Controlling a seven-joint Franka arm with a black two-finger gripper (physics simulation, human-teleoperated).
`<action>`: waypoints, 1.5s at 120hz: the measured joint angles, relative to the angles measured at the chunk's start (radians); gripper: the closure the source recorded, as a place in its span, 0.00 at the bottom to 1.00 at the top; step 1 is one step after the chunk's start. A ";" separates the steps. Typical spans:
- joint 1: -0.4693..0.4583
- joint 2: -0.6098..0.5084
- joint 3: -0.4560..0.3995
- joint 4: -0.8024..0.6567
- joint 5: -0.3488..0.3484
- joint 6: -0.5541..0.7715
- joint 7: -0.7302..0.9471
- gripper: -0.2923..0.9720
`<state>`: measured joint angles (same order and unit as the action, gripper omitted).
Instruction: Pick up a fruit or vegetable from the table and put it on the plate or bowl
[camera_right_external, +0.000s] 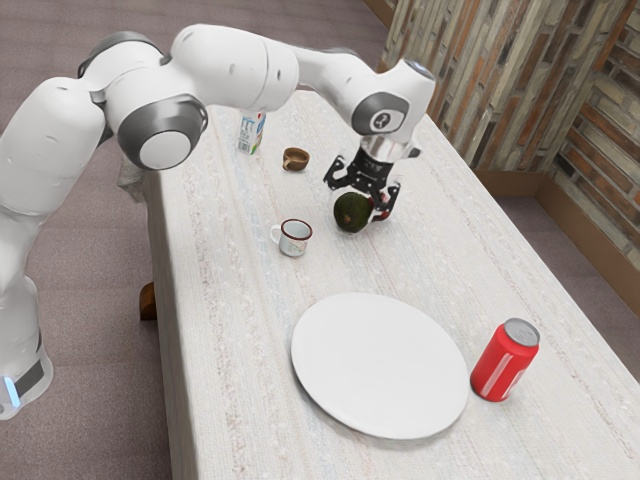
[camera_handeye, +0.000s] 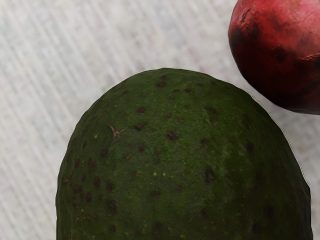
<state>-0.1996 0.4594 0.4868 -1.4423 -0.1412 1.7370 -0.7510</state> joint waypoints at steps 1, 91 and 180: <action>0.000 0.000 0.000 -0.001 0.000 0.001 0.000 0.23; 0.002 0.003 -0.002 -0.047 0.001 0.123 0.006 0.23; 0.003 0.000 -0.003 -0.054 0.036 0.147 0.069 0.59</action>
<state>-0.1964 0.4599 0.4840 -1.4968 -0.1048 1.8845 -0.6815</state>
